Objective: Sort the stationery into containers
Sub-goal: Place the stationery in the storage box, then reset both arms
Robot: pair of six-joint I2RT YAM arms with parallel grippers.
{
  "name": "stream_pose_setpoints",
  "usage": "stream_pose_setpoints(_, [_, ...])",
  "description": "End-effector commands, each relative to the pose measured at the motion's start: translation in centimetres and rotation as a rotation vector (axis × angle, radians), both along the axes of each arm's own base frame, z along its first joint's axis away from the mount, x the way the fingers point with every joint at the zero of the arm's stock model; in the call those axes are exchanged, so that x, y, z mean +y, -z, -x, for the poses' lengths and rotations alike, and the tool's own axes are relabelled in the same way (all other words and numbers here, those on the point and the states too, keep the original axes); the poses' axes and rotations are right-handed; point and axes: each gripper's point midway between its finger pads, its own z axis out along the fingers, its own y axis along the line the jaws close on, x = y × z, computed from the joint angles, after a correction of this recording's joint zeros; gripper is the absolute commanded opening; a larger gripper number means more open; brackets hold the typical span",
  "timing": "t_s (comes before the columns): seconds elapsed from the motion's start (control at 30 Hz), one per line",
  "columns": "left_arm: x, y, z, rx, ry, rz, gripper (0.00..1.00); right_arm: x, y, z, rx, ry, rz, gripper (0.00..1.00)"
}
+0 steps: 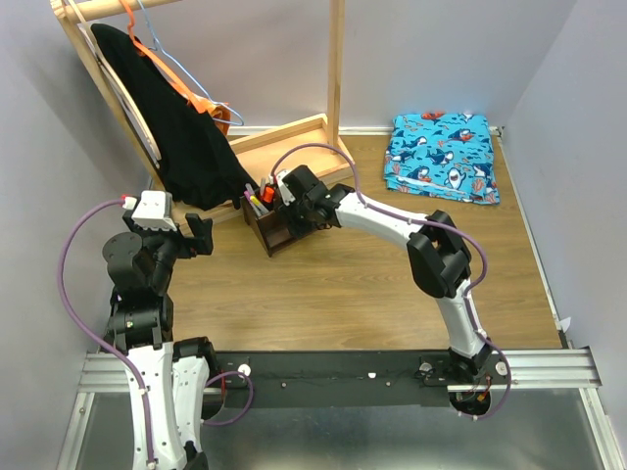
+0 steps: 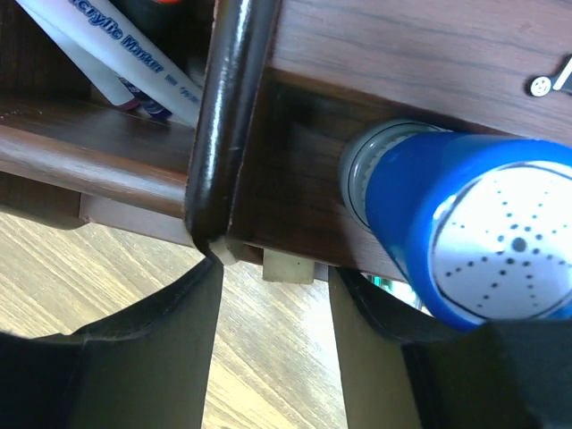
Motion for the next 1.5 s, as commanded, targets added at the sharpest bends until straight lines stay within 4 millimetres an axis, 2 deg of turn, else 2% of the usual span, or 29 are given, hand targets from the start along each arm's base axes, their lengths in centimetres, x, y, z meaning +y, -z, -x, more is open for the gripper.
stream_pose_setpoints(0.0, [0.3,0.2,0.0,0.000,-0.015,0.001,0.99,0.5,-0.8,-0.8,-0.058,0.016,-0.008,0.59])
stream_pose_setpoints(0.23, [0.1,0.0,0.3,-0.009,-0.008,0.005,0.99,-0.2,-2.4,0.1,-0.072,0.019,-0.008,0.60])
stream_pose_setpoints(0.33, [0.0,-0.1,0.3,-0.014,-0.003,0.003,0.99,-1.7,-2.8,1.1,-0.071,0.028,0.007,0.62])
stream_pose_setpoints(0.37, [0.0,0.0,0.3,-0.014,-0.003,0.005,0.99,-2.7,-2.1,1.6,-0.059,0.033,0.033,0.63])
stream_pose_setpoints(0.43, [0.0,-0.1,0.5,-0.018,-0.003,0.005,0.99,-3.7,-3.6,2.2,-0.078,0.040,0.024,0.63])
stream_pose_setpoints(0.53, [-0.2,-0.5,0.9,-0.025,0.001,0.006,0.99,-5.6,-4.8,3.8,-0.098,0.020,0.033,0.69])
stream_pose_setpoints(0.63, [-0.6,-0.5,1.3,-0.018,0.021,0.012,0.99,-7.4,-6.2,5.3,-0.106,0.017,0.017,0.81])
stream_pose_setpoints(0.67, [-0.8,-0.5,1.4,-0.018,0.027,0.013,0.99,-7.9,-6.6,5.6,-0.108,0.029,0.015,0.89])
stream_pose_setpoints(0.7, [-0.8,-0.5,1.5,-0.017,0.028,0.013,0.99,-8.4,-6.8,5.8,-0.108,0.045,0.014,0.92])
stream_pose_setpoints(0.73, [-0.9,-0.3,1.6,-0.011,0.033,0.015,0.99,-9.4,-6.5,5.7,-0.109,0.062,0.022,0.94])
stream_pose_setpoints(0.77, [-0.9,-0.2,1.7,-0.007,0.033,0.013,0.99,-10.3,-8.0,5.5,-0.148,0.090,0.009,0.98])
stream_pose_setpoints(0.9, [-0.8,0.7,1.6,0.022,0.035,0.007,0.99,-14.1,-10.4,4.5,-0.217,0.227,-0.015,1.00])
stream_pose_setpoints(0.97, [-0.9,1.0,1.3,0.036,0.044,0.002,0.99,-17.1,-10.4,3.7,-0.222,0.308,0.001,1.00])
stream_pose_setpoints(1.0, [-0.9,1.1,1.2,0.038,0.049,-0.006,0.99,-18.3,-11.5,3.7,-0.236,0.339,-0.017,1.00])
stream_pose_setpoints(1.03, [-0.8,1.3,0.9,0.050,0.052,-0.006,0.99,-20.6,-11.6,3.1,-0.233,0.402,-0.008,1.00])
stream_pose_setpoints(1.07, [-0.8,1.4,0.7,0.052,0.053,-0.008,0.99,-21.9,-12.0,2.9,-0.234,0.444,-0.018,1.00])
stream_pose_setpoints(1.17, [-0.4,1.8,0.0,0.065,0.040,-0.011,0.99,-26.3,-12.5,3.5,-0.256,0.543,-0.002,1.00])
stream_pose_setpoints(1.2, [-0.3,2.0,-0.2,0.069,0.039,-0.010,0.99,-27.3,-11.9,4.1,-0.251,0.556,0.012,1.00])
stream_pose_setpoints(1.23, [-0.2,2.3,-0.4,0.076,0.035,-0.005,0.99,-28.5,-12.7,4.6,-0.280,0.581,-0.006,1.00])
stream_pose_setpoints(1.33, [0.1,2.9,-0.9,0.097,0.021,0.001,0.99,-30.8,-12.8,6.0,-0.304,0.621,-0.012,1.00])
stream_pose_setpoints(1.47, [0.0,3.3,-1.0,0.120,0.029,0.005,0.99,-32.2,-13.0,6.6,-0.315,0.656,-0.045,1.00])
